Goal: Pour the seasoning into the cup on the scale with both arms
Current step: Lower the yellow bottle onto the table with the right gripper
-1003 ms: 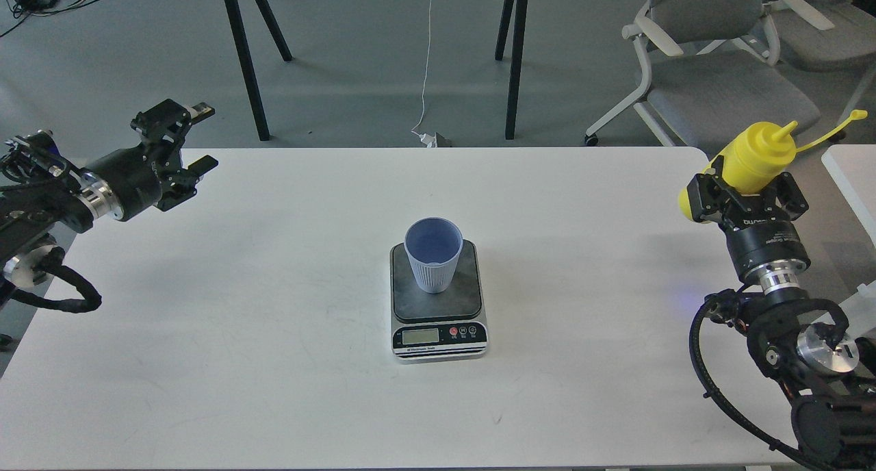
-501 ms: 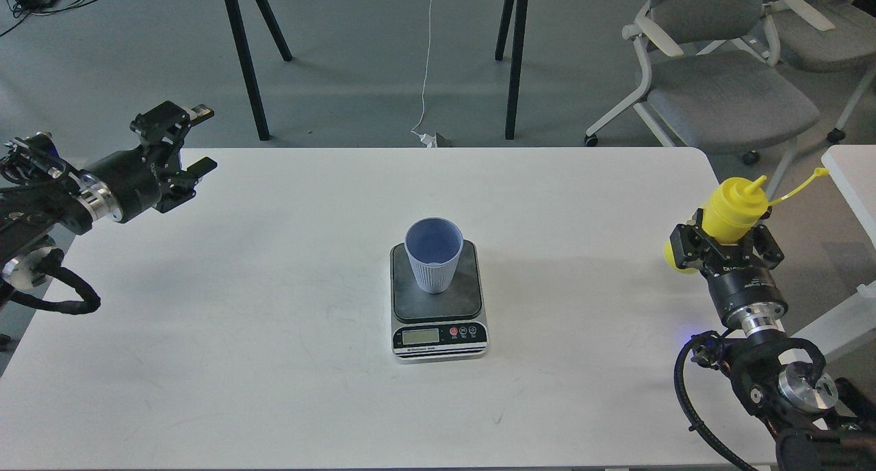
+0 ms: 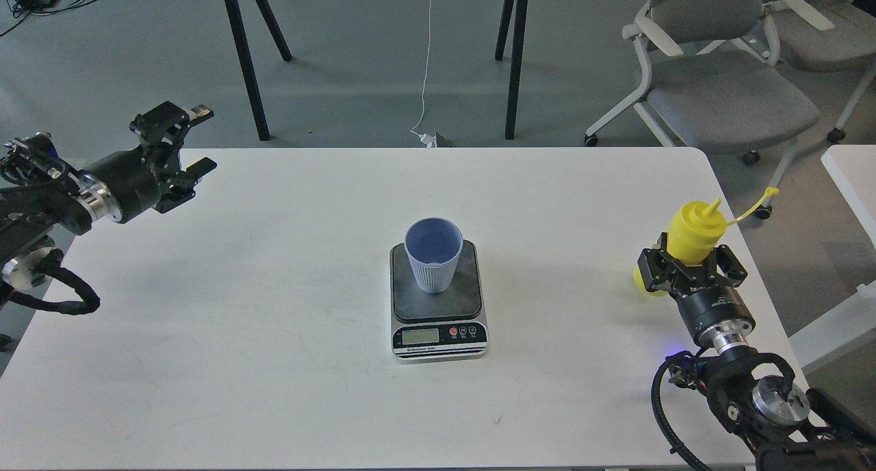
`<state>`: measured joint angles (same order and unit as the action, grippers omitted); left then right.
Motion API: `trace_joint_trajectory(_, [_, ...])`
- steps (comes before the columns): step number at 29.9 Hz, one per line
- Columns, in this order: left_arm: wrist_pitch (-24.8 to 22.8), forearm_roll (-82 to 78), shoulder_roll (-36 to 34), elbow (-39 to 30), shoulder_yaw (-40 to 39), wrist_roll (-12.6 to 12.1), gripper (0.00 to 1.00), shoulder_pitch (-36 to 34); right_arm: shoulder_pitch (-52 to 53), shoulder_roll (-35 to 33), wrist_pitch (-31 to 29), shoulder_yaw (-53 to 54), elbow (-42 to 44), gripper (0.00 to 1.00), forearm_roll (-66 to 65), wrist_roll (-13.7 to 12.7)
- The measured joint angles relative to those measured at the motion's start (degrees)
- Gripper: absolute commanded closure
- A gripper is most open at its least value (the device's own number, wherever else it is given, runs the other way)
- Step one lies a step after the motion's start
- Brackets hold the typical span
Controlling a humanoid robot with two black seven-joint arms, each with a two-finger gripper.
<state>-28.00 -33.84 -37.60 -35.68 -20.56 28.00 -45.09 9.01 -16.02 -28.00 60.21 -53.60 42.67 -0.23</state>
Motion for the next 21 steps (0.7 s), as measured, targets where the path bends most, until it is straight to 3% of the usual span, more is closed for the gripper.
trace_joint_trajectory(21, [0.0, 0.0, 0.2, 0.0, 0.0, 0.0, 0.00, 0.0, 0.2, 1.1, 0.0, 0.0, 0.4, 0.68, -5.7, 0.6])
